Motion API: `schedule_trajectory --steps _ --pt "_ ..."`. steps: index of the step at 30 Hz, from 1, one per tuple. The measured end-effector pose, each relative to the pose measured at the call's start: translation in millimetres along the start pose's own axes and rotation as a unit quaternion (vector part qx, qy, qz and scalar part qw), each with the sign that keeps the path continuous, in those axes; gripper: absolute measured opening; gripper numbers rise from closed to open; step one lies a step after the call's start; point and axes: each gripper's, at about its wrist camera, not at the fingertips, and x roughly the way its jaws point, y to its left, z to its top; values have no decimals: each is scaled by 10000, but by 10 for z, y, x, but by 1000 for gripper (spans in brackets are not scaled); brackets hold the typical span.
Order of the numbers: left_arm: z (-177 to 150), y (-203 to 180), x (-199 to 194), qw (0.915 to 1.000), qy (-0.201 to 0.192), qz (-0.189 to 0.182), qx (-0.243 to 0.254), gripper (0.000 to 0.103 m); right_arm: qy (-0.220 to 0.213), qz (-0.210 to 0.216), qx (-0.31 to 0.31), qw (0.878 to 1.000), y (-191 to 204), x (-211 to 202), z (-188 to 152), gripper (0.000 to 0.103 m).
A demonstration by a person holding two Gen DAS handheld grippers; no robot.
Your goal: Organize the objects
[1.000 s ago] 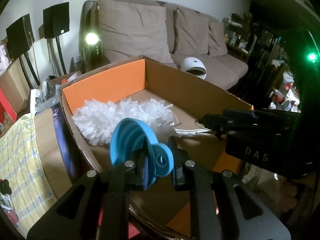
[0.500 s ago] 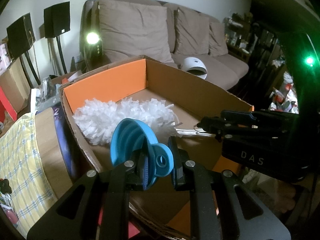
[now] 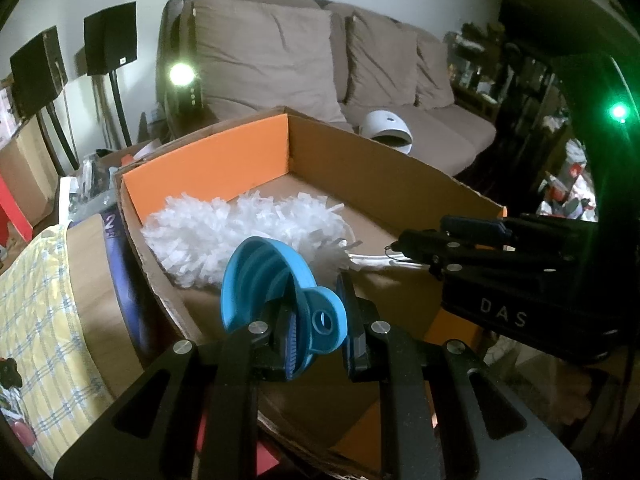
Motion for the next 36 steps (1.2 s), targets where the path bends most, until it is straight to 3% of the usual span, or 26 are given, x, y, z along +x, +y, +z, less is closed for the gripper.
schedule_trajectory --steps 19,34,36 --pt "-12 -9 15 10000 39 4 15 16 -59 -6 91 9999 -25 -31 16 44" --pt "12 47 21 9998 104 -89 -162 16 -153 -34 245 9996 -63 -59 19 61" --pt "24 75 28 9997 138 -54 -197 24 -157 -51 257 9995 -63 -64 18 61"
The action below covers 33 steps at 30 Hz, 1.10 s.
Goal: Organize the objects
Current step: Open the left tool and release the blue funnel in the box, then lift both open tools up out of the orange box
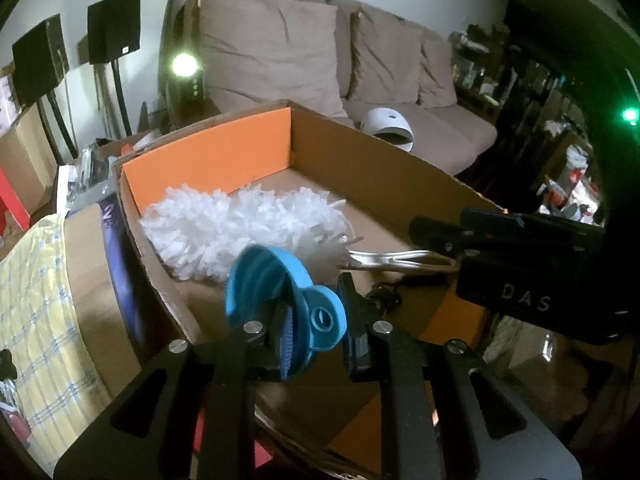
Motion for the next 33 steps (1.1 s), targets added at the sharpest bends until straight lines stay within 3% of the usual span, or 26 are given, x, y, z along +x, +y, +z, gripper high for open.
schedule_trajectory --steps 6,12,27,31,33 --pt "34 16 -43 10000 46 -7 22 49 -105 0 106 9999 -48 -47 7 61" --pt "78 -6 -141 9998 -38 68 177 60 -147 -16 177 9997 -66 -65 4 62" --pt "112 151 -580 9990 -359 224 170 61 -384 112 197 9990 19 -210 53 64" --pt "12 270 -737 9994 -201 -262 -104 67 -486 153 183 9985 47 -287 74 65" --pt "-30 296 -840 9993 -226 -275 -126 67 -536 174 188 9982 56 -327 80 65"
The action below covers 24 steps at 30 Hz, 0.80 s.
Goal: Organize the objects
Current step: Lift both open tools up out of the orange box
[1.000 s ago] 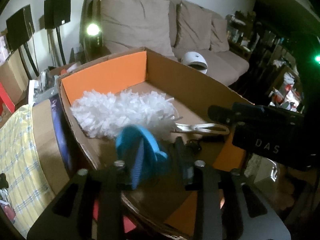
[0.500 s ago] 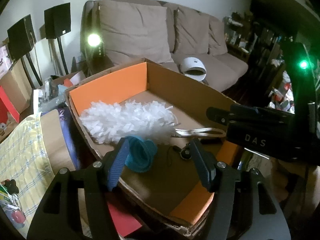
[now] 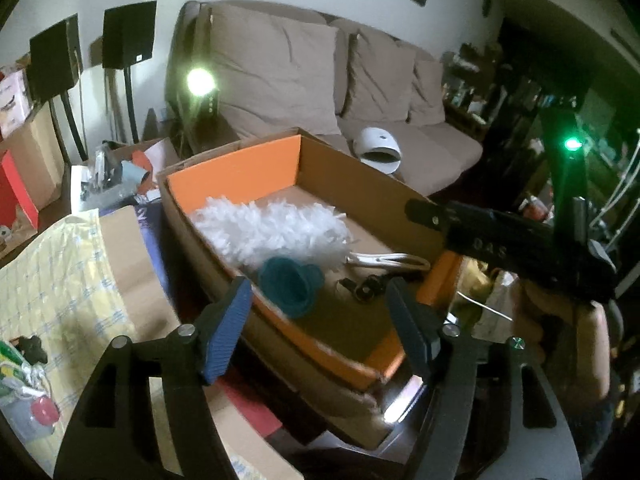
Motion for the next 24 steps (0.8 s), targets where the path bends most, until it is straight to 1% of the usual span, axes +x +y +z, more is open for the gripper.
schedule_trajectory --steps 2,3,5,8,14,17,20,24 --pt "-11 26 -123 9999 -93 92 14 69 -29 28 19 10000 0 -24 11 65" --pt "-14 32 -173 9998 -147 117 8 73 -48 39 29 10000 4 -39 15 66" --pt "-40 67 -306 9993 -325 163 -45 76 -83 65 40 9999 24 -64 24 66" --pt "-97 94 -443 9985 -459 281 -44 76 -136 91 -10 9999 77 -98 36 67" --pt "-132 183 -603 9968 -548 572 -48 76 -210 209 -99 9995 194 -158 55 67" --pt "-141 298 -716 9953 -639 719 -136 77 -265 270 -157 9992 253 -202 63 69" --pt "-186 462 -860 9933 -726 873 -207 85 -327 331 -237 9986 328 -248 65 72" --pt "-279 729 -1134 9887 -835 1183 -386 87 -382 442 -339 9977 424 -290 67 75"
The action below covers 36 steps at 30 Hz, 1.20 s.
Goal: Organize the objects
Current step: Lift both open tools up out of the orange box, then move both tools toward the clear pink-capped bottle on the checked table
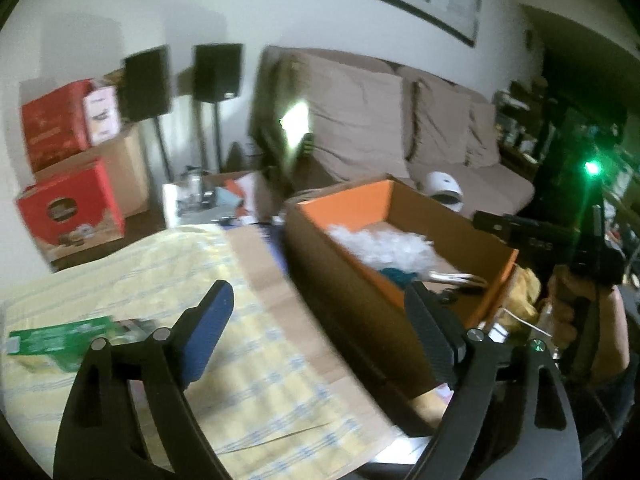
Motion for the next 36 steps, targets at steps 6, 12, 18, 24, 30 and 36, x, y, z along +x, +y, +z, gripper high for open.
schedule_trajectory --steps 6,12,18,24,30,36 --pt "27 487 -326 9975 -290 564 -312 89 -54 106 -73 9999 87 -18 16 80" --pt "-179 910 -574 9921 -390 1016 -624 99 -139 264 -128 9995 196 -65 34 85" --pt "-289 1218 -754 9826 -667 1355 -1082 103 -203 300 -182 9992 276 -92 43 90" --pt "-299 1431 -874 9772 -815 1244 -1517 103 -262 389 -233 9986 333 -105 51 102" --pt "-276 1532 -905 9748 -810 1448 -1494 103 -126 362 -405 9984 415 -34 27 102" --pt "-309 1601 -908 9723 -830 1536 -1555 103 -173 393 -469 9980 500 -21 9 102"
